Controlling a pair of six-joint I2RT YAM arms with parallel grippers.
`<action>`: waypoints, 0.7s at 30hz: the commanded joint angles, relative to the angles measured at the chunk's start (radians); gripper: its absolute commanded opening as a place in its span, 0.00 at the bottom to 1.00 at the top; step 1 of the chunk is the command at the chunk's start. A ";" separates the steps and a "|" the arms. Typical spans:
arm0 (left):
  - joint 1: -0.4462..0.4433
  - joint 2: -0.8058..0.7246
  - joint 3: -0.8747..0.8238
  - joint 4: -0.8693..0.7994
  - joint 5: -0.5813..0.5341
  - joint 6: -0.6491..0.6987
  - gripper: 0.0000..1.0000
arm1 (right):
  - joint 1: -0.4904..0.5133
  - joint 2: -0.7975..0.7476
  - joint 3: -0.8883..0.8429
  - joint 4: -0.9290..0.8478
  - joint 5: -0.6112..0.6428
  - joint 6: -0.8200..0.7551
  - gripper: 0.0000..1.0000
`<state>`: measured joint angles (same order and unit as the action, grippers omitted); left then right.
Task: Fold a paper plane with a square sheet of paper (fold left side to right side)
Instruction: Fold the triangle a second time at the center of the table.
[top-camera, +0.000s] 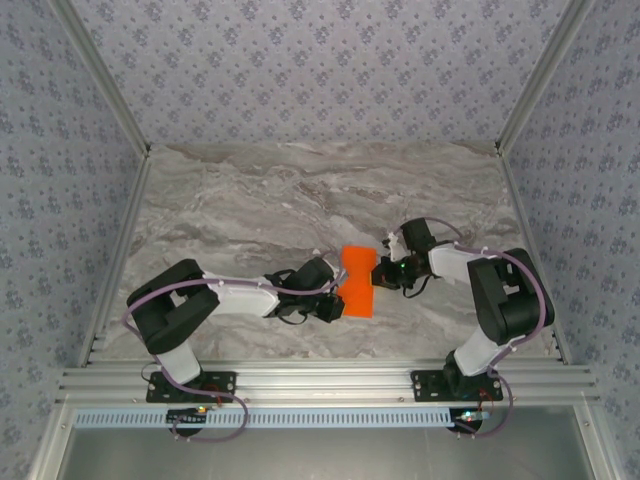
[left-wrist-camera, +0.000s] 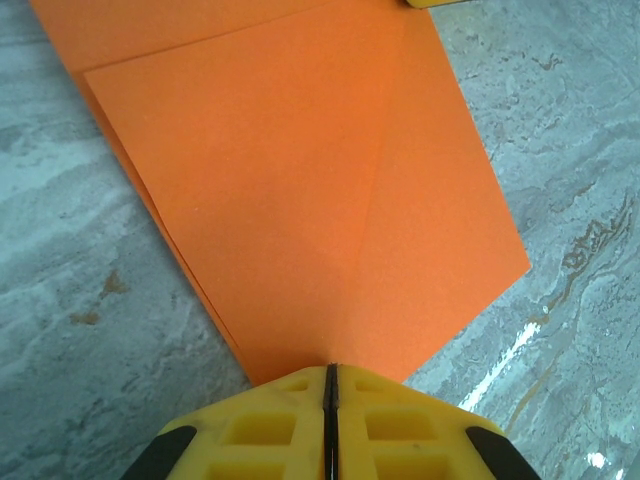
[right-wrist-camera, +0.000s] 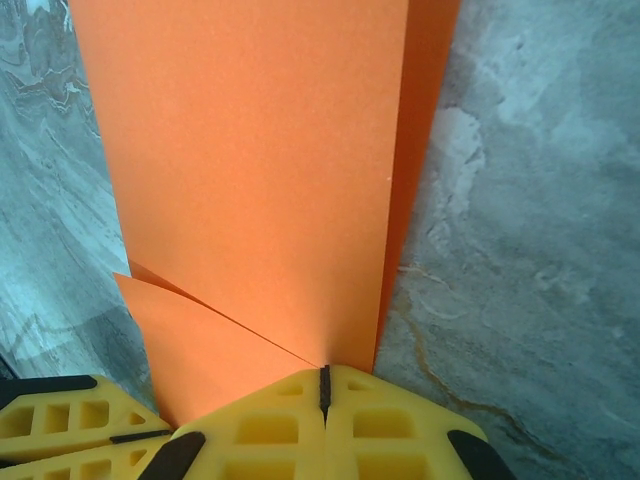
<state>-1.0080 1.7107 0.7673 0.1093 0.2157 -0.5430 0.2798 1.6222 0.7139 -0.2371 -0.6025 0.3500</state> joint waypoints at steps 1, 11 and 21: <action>-0.002 0.036 -0.002 -0.124 -0.010 0.015 0.09 | -0.016 -0.079 -0.002 -0.082 0.055 -0.019 0.00; -0.003 0.033 0.001 -0.123 -0.010 0.015 0.09 | 0.102 -0.178 0.009 -0.056 0.009 0.053 0.01; -0.001 0.000 0.019 -0.134 0.002 0.026 0.09 | 0.119 0.009 0.034 -0.035 0.070 0.045 0.00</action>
<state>-1.0080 1.7111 0.7773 0.0887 0.2161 -0.5392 0.4107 1.6028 0.7280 -0.2562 -0.5606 0.3962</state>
